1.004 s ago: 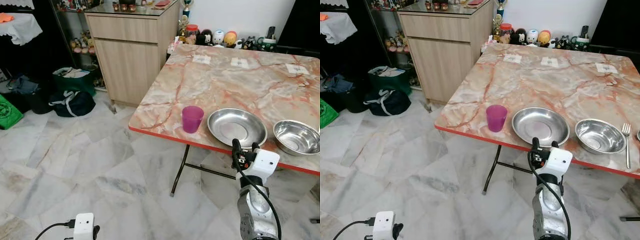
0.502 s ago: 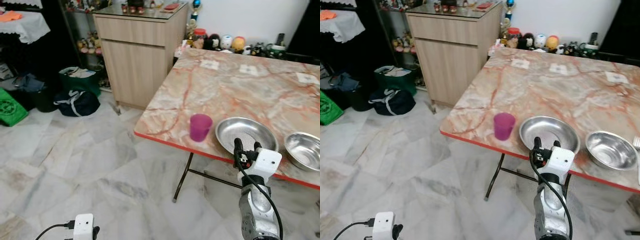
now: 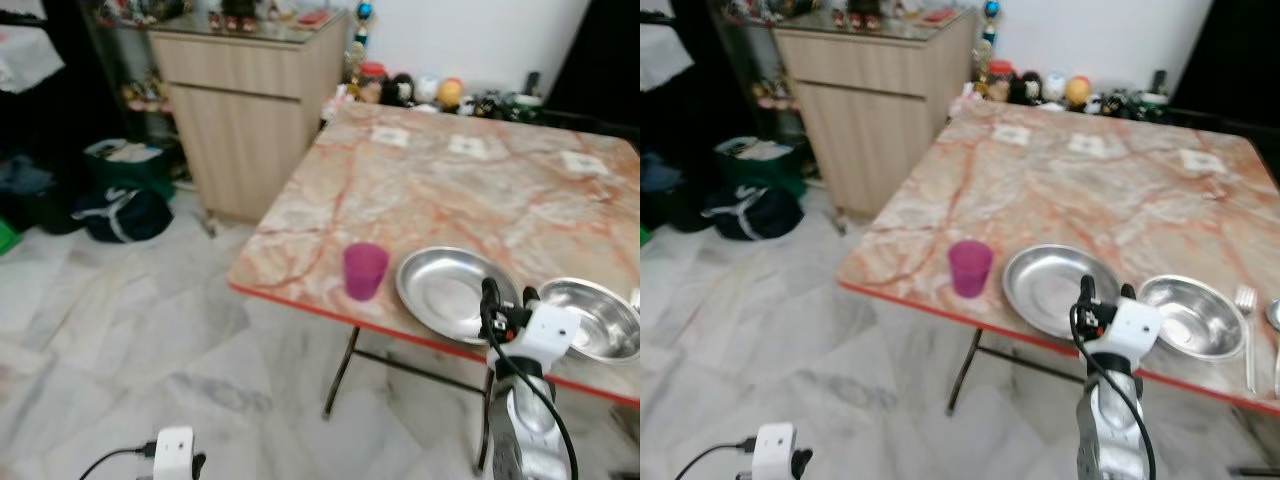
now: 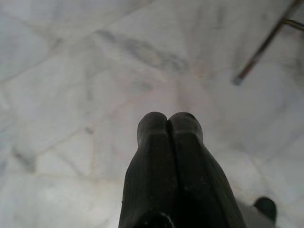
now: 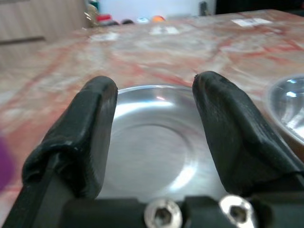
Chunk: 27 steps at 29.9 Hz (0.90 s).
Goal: Setting the table
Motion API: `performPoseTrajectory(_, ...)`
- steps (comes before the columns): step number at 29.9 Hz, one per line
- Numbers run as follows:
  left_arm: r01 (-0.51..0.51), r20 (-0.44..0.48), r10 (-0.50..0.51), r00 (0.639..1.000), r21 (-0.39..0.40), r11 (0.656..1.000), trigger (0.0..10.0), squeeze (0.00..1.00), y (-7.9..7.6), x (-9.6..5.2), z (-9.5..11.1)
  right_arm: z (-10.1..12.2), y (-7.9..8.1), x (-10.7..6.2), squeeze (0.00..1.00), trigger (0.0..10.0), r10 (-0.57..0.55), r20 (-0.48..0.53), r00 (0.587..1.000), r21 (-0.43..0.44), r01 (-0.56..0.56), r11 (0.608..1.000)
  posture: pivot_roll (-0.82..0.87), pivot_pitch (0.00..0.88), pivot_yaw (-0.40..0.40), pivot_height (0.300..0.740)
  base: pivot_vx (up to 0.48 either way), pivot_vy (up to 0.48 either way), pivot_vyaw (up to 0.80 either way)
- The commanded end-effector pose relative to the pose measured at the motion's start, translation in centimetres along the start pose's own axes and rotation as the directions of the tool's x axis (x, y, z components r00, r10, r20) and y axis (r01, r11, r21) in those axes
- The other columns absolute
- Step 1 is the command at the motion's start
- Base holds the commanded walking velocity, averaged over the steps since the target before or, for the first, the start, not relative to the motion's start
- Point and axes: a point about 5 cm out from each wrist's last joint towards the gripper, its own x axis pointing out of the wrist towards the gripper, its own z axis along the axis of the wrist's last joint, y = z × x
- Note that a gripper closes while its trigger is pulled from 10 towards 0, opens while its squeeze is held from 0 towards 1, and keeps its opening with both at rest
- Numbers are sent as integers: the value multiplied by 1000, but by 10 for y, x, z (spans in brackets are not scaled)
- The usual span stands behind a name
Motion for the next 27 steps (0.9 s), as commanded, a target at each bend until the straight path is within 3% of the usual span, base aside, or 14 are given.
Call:
performPoseTrajectory(1, -8, -4, 8, 1000, -12, 1000, 10000, 0, 1, 0, -1, 9, -3, -1, 0, 10000, -11, 24, 1000, 15, 11, 1000, 28, 0, -27, 740, 0, 0, 0)
performPoseTrajectory(5, -7, -4, 7, 1000, -8, 1000, 10000, 0, 1, 0, 0, 17, -6, -10, 0, 10000, -25, 20, 999, 64, 24, 998, 24, 0, -28, 740, 0, 0, 0)
performPoseTrajectory(9, -3, -3, 3, 1000, -3, 1000, 10000, 0, 1, 0, 0, 17, -9, -16, 0, 10000, -61, -39, 997, 182, 67, 981, 22, 0, -29, 740, 0, 0, 0)
performPoseTrajectory(12, -2, -4, 2, 1000, -1, 1000, 10000, 0, 0, 0, 0, 9, -14, -15, 0, 10000, -129, -160, 979, 332, 177, 927, 22, 0, -29, 740, 0, 0, 0)
performPoseTrajectory(17, 6, -4, -6, 1000, 12, 1000, 10000, 0, -1, 0, 0, 0, -16, -9, 0, 10000, -166, -220, 961, 365, 239, 900, 34, 0, -35, 740, 0, 0, 0)
performPoseTrajectory(20, 6, -5, -6, 1000, 12, 1000, 10000, 0, -1, 0, -1, -4, -17, -7, 0, 10000, -171, -247, 954, 328, 248, 911, 35, 0, -36, 740, 0, 0, 0)
performPoseTrajectory(27, 12, -8, -12, 1000, 19, 1000, 10000, 0, -3, 0, -2, -5, -14, 6, 0, 10000, -159, -299, 941, 368, 267, 891, 42, 0, -33, 740, 0, 0, 0)
